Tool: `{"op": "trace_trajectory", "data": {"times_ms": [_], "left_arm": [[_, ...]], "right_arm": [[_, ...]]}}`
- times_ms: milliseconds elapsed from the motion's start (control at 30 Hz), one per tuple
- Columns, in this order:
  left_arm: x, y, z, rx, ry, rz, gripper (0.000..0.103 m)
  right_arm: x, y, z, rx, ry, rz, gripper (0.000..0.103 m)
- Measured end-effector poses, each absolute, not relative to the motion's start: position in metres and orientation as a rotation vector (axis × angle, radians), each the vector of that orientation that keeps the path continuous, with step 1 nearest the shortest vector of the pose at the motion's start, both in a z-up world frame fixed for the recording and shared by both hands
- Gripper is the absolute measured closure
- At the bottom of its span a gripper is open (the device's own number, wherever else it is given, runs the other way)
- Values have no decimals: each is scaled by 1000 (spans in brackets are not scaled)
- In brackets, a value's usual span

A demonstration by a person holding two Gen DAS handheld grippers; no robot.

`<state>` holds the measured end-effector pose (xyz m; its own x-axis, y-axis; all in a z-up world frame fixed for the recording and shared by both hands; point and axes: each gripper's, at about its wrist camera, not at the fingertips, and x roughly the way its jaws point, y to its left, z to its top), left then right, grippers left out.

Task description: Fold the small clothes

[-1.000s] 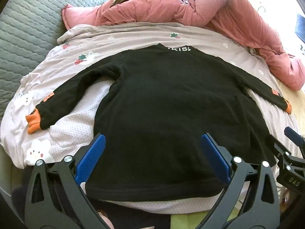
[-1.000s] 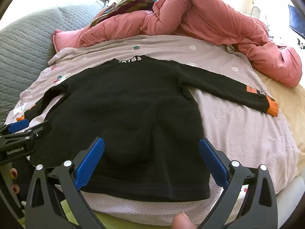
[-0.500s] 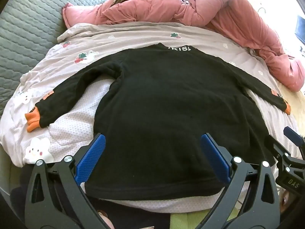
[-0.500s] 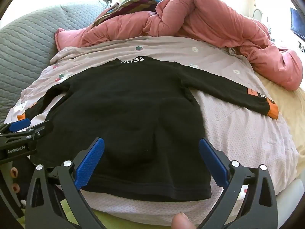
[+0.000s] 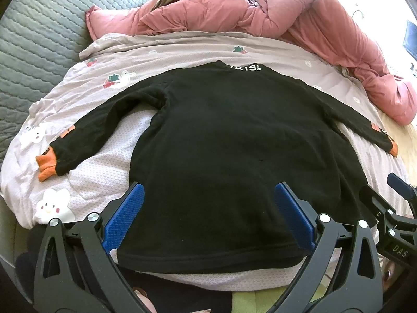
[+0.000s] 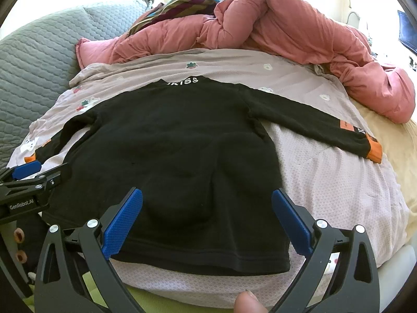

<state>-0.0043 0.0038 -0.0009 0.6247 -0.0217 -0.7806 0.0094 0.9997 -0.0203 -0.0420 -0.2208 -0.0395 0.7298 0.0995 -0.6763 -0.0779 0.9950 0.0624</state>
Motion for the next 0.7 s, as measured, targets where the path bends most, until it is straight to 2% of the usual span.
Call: {"op": "trace_trajectory", "data": {"times_ms": [700], "left_arm": [[-5, 9, 1, -22, 898, -10, 9]], "right_arm": [[-40, -218, -45, 31, 751, 100, 4]]}}
